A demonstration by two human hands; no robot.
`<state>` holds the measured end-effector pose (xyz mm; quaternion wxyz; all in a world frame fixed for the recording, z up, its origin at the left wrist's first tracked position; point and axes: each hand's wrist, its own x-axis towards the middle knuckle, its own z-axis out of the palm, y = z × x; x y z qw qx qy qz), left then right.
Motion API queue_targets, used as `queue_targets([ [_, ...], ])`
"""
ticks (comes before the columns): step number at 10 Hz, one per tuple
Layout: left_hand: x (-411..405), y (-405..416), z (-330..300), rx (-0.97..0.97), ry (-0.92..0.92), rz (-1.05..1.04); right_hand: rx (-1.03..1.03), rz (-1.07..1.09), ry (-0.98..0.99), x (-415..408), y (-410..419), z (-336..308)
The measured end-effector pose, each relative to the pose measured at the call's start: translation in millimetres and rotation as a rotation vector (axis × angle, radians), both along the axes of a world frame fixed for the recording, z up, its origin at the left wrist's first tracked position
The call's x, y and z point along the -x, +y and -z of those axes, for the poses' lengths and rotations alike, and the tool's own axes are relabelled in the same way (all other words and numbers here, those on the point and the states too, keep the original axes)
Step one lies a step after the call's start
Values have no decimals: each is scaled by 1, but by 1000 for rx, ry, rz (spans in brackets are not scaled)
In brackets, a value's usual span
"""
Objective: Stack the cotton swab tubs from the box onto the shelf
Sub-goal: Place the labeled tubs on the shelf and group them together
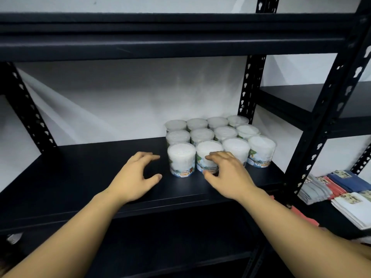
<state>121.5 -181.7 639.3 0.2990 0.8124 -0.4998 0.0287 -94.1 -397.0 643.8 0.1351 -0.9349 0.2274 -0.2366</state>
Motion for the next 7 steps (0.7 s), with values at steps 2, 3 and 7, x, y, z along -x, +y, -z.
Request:
queue_targets([
  [2, -20, 81, 8, -74, 17, -33, 44, 41, 47, -16, 66, 10],
  [3, -32, 116, 4, -117, 25, -43, 16, 38, 127, -27, 99, 10],
  [7, -31, 173, -22, -209, 46, -133, -36, 116, 195, -30, 162, -22],
])
